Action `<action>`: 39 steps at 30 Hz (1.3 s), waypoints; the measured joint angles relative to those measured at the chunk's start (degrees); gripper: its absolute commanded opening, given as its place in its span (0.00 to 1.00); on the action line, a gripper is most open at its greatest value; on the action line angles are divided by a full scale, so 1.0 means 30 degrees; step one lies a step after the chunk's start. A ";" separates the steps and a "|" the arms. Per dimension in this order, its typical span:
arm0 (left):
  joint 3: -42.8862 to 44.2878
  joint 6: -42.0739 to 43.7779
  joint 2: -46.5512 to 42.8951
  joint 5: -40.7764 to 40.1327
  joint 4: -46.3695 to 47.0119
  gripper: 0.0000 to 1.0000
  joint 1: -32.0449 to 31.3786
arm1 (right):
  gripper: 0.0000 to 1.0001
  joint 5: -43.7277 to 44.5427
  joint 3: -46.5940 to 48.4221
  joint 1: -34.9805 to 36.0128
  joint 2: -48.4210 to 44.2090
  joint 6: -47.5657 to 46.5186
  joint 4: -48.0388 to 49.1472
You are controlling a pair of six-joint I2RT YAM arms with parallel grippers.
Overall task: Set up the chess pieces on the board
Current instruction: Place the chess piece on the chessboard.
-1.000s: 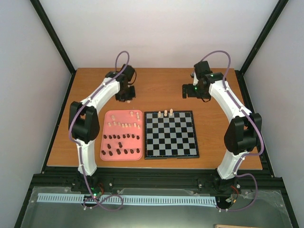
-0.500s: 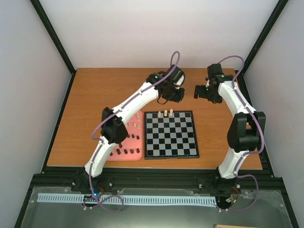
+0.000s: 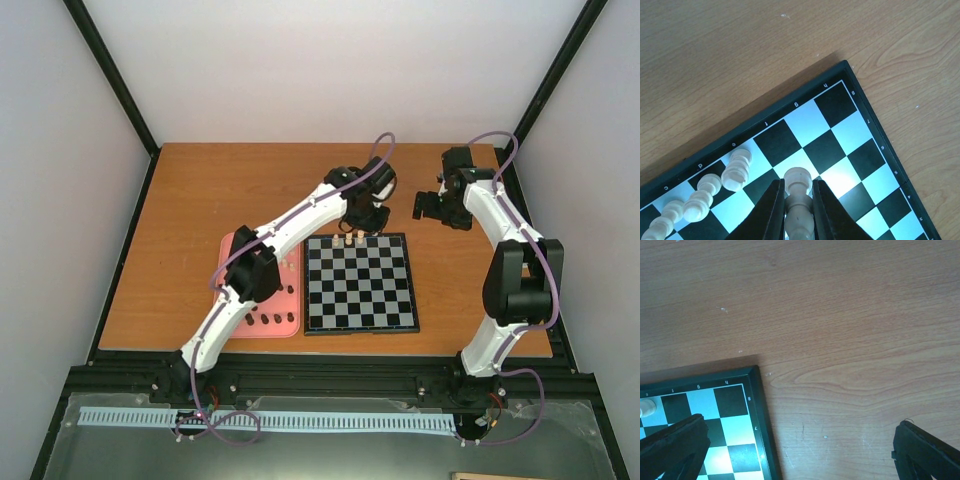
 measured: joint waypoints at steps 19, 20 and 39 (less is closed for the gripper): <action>0.0189 0.0969 0.1800 -0.1231 0.0291 0.01 -0.0437 | 1.00 -0.0474 -0.0240 0.0000 0.0000 -0.0022 0.0488; 0.0219 0.0976 0.1843 -0.1246 0.0306 0.01 -0.0437 | 1.00 -0.0539 -0.0240 0.0000 0.0007 -0.0022 0.0510; 0.0612 0.1035 0.2135 -0.1770 0.0503 0.13 -0.0452 | 1.00 -0.0889 -0.0350 0.0000 0.0117 -0.0036 0.0772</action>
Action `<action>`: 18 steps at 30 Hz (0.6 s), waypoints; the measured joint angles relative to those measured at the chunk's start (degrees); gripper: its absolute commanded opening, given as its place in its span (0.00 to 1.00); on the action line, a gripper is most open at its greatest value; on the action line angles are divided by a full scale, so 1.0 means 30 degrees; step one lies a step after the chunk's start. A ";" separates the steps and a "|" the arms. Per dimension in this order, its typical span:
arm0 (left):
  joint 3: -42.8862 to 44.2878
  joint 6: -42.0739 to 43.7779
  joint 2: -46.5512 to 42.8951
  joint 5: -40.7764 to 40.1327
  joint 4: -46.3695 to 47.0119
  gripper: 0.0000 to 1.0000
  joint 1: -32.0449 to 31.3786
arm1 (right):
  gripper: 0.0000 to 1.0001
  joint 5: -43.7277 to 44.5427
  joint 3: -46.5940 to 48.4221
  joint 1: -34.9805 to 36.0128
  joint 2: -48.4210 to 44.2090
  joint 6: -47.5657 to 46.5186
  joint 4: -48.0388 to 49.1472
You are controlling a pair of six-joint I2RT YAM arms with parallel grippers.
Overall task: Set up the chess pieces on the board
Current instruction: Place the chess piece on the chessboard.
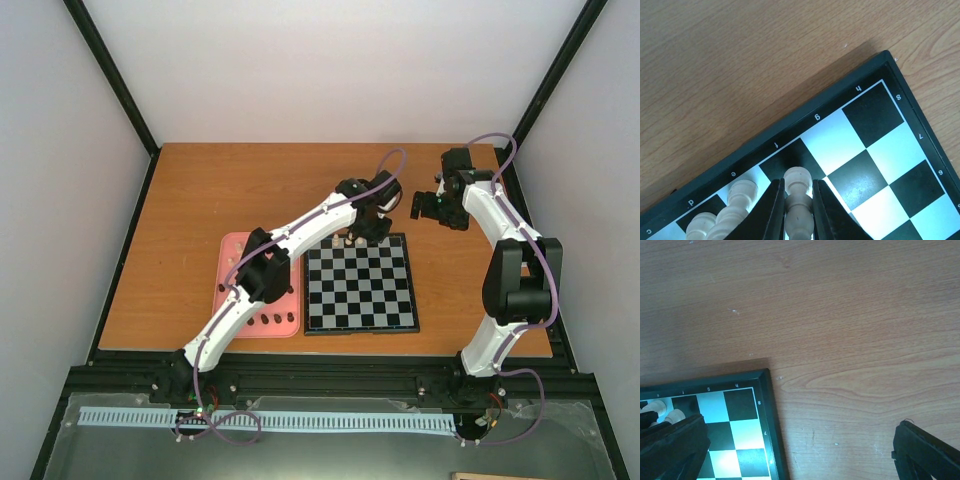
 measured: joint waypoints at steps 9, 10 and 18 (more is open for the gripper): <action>0.0000 0.0175 0.0357 -0.0131 -0.0007 0.21 0.0000 | 1.00 -0.0204 -0.0036 0.0000 0.0073 -0.0022 0.0015; 0.0000 0.0197 0.0393 -0.0153 -0.0007 0.23 -0.0007 | 1.00 -0.0219 -0.0051 0.0000 0.0073 -0.0029 0.0015; 0.0000 0.0233 0.0452 -0.0262 -0.0007 0.27 -0.0007 | 1.00 -0.0299 -0.0146 0.0000 0.0073 -0.0044 0.0066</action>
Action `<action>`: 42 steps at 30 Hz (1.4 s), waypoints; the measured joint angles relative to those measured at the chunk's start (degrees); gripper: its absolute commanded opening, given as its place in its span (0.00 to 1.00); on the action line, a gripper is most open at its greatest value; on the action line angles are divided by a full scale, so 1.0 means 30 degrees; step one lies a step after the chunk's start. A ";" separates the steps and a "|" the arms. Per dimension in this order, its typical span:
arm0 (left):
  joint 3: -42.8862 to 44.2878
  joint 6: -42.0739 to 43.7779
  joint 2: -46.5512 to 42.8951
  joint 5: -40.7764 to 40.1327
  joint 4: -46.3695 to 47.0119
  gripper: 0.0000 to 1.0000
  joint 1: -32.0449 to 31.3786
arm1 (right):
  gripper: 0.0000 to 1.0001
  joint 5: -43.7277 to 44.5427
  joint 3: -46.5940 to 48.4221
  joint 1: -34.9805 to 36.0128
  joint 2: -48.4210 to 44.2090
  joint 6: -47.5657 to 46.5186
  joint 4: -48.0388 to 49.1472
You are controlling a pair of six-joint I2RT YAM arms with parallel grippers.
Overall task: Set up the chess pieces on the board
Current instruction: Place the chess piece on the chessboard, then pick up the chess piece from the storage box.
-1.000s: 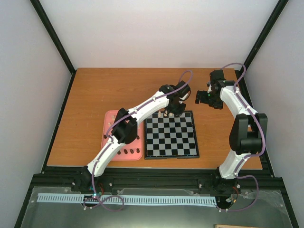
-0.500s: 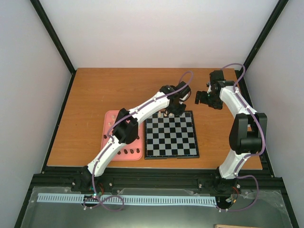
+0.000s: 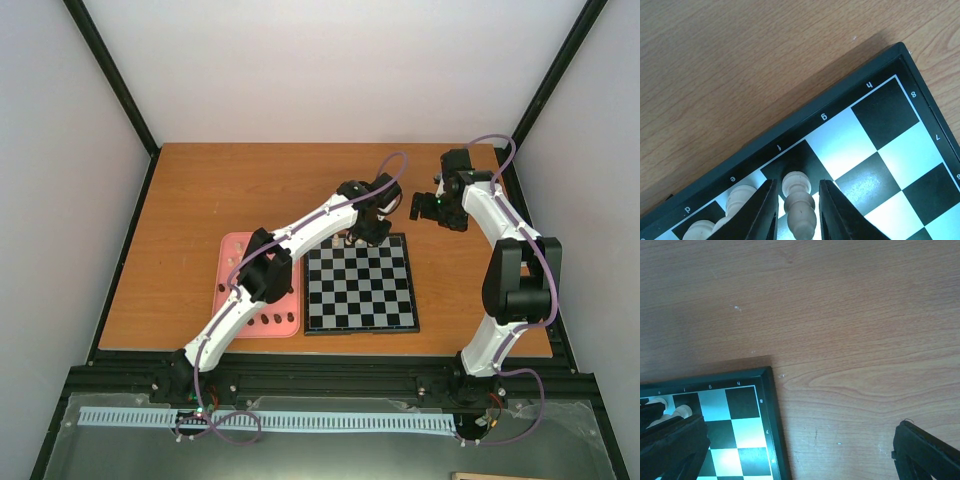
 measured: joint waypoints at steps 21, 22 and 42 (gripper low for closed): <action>0.0000 0.0000 -0.0197 0.0379 0.0313 0.35 -0.0007 | 1.00 -0.0430 0.0000 0.0000 0.0000 0.0000 0.0000; 0.0000 0.0000 -0.0291 0.0408 0.0313 0.35 -0.0007 | 1.00 -0.0459 0.0000 0.0000 0.0000 0.0000 0.0007; -0.0954 -0.0670 -0.5865 -0.1180 -0.0117 0.83 0.1107 | 1.00 -0.0612 0.0364 0.0000 0.0000 -0.0022 -0.0029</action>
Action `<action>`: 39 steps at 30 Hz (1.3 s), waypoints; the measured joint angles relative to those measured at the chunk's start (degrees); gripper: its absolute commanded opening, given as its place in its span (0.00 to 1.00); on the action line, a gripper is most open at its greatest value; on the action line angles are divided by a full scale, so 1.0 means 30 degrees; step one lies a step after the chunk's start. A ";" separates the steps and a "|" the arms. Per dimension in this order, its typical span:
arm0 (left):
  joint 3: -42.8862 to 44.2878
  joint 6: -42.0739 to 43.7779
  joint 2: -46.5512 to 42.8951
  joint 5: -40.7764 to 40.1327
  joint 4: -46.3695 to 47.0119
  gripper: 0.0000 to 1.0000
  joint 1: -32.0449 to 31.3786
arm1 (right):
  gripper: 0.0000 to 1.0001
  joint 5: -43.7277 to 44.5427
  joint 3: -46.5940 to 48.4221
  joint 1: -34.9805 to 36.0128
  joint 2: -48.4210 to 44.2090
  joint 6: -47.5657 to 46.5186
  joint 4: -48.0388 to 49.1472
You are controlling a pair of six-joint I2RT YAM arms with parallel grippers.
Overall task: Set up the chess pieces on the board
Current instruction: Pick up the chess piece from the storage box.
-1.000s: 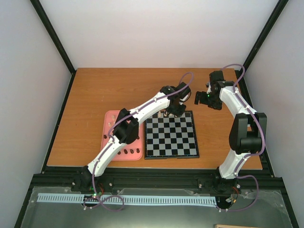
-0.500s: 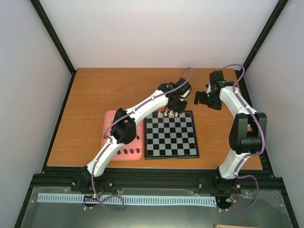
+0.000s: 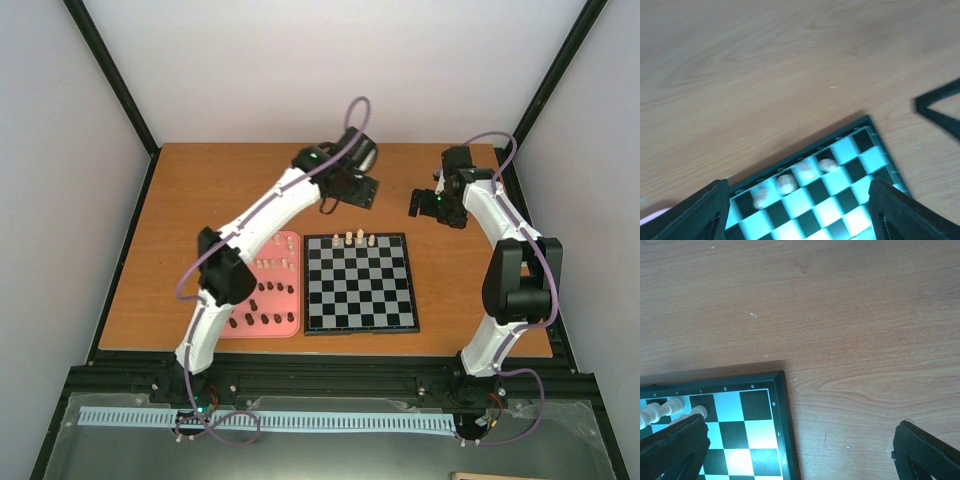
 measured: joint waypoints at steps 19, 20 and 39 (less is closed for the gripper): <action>-1.2947 -0.0568 -1.0921 -0.3716 0.0036 1.00 0.6768 | 0.99 0.1326 0.3971 0.2907 0.0634 0.0015 -0.1027; -1.3668 -0.0692 -1.1366 -0.3621 0.0131 1.00 0.7278 | 0.99 0.1530 0.4612 0.3264 0.0947 0.0000 -0.1217; -2.1289 -0.1311 -1.5169 -0.1741 0.1370 0.98 1.3114 | 0.74 0.0350 1.7085 1.1956 1.0316 -0.0444 -0.3060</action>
